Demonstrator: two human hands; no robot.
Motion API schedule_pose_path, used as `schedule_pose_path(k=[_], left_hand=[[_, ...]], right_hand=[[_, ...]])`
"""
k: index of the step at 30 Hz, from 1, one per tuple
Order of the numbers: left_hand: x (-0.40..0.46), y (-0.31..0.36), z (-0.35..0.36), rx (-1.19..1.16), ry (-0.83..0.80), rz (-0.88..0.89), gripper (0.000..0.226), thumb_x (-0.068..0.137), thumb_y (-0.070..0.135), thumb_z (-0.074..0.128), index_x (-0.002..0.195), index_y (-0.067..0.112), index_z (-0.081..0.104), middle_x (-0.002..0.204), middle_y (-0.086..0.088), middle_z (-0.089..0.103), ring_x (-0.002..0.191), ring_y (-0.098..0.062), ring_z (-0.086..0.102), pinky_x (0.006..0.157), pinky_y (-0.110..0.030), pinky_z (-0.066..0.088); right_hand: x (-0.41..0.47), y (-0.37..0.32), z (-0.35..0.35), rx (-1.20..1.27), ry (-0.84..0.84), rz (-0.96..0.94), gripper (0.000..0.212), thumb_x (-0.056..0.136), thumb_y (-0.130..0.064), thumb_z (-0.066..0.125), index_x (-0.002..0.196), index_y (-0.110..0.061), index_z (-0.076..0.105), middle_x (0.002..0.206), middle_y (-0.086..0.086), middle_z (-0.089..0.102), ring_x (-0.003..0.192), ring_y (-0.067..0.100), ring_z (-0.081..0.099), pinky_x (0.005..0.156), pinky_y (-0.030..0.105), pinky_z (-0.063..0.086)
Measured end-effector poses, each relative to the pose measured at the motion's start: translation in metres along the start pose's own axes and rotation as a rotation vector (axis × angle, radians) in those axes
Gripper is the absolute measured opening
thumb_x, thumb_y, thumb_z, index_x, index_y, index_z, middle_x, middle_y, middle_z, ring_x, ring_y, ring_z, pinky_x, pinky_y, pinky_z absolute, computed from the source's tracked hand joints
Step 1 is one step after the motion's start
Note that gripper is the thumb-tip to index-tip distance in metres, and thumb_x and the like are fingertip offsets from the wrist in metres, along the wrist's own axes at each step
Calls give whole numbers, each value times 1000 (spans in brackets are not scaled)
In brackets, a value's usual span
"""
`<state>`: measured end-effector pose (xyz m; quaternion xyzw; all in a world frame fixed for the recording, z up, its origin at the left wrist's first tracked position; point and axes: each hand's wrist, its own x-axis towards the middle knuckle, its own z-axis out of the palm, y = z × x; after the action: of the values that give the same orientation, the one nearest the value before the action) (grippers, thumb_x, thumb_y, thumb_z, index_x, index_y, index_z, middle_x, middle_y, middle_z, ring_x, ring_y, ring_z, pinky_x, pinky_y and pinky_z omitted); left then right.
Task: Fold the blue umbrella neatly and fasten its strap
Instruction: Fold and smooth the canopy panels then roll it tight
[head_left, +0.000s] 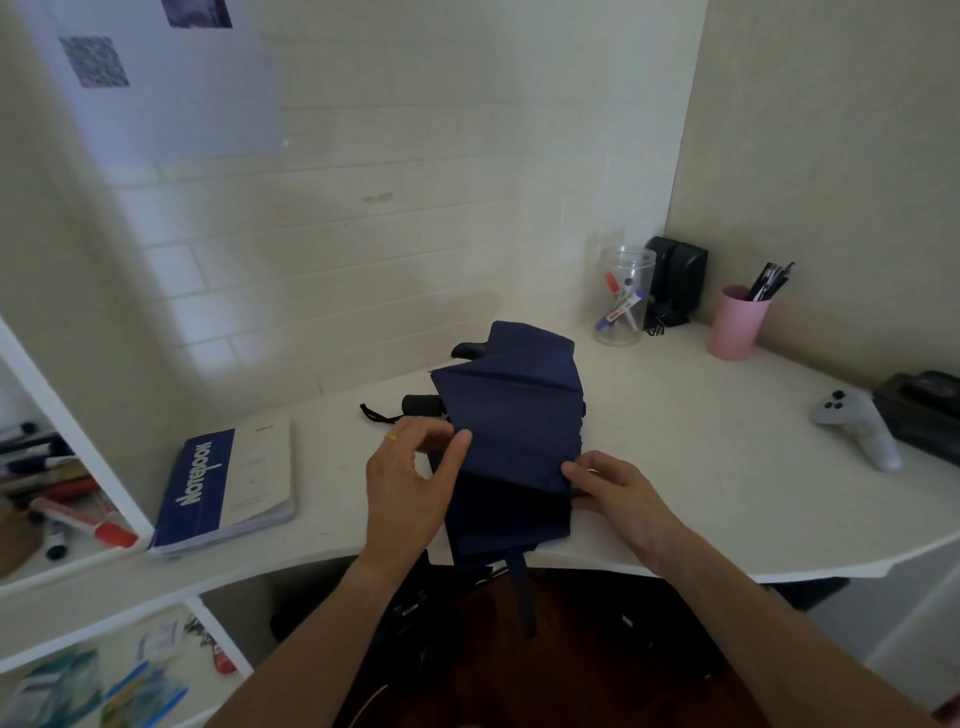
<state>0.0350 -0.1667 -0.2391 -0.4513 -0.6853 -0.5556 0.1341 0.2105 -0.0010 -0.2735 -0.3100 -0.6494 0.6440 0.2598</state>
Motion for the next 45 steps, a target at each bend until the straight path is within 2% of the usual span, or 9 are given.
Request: schedule_pose_path(k=[9,13,17,23,26,31,34,36,45], left_hand=[[-5,-9,3,-378,-480,-500,28,96,47,65,115,26,68,110,9,77,98,-7,73,82,-23,58],[-19,-21,5,-265,-519,-529,47,94,49,67,94,4,77,92,-10,79,89,-28,75,79,-33,59],[-23,-12,3,-327,-464,-635,51,98,47,61,69,6,60,71,-9,65,69,-21,62,68,-24,46],[-29,-15,7,-265,-377,-605,51,102,47,52,80,3,64,81,-9,72,73,-23,66,69,-25,47],[-32,-11,5,-287,-338,-564,24,105,34,53,97,19,70,87,4,74,75,-2,69,64,-13,50],[-38,-21,9,-185,-299,-497,22,100,35,64,108,16,72,87,-10,78,83,-28,73,82,-46,62],[-41,-17,7,-190,-207,-473,42,98,26,68,136,29,51,76,2,75,74,-10,73,68,-21,60],[-45,-18,4,-243,-243,-423,55,99,21,66,143,40,37,78,-3,74,71,-15,72,64,-23,61],[-53,-27,2,238,-378,-164,26,94,31,71,120,30,72,91,7,69,90,-7,60,95,-4,29]], right_hand=[[-8,-10,5,-10,3,0,19,97,-31,63,108,-16,67,107,3,74,99,19,71,87,30,57],[-9,-13,8,-1,38,5,13,95,-22,66,99,-12,74,98,3,74,95,20,67,78,25,53],[-12,-20,9,65,126,43,21,90,-31,72,99,-13,75,91,1,72,73,14,59,66,26,46],[-13,-17,13,24,158,100,24,81,-11,82,103,-6,71,90,9,74,57,10,62,53,20,47],[-17,-16,5,87,136,114,20,87,-5,75,105,0,69,99,18,75,66,23,73,62,25,57],[-21,-13,11,179,168,114,29,84,-7,79,110,-2,65,97,24,75,78,31,77,67,27,62],[-20,-9,14,96,223,84,30,83,-4,79,108,-6,63,92,22,74,74,26,76,66,27,61],[-20,-7,13,13,219,48,27,83,-2,78,105,-7,63,86,20,74,75,27,75,72,31,62],[-22,-7,11,-631,143,-74,19,80,-11,77,90,-27,73,93,-4,69,76,7,66,73,18,51]])
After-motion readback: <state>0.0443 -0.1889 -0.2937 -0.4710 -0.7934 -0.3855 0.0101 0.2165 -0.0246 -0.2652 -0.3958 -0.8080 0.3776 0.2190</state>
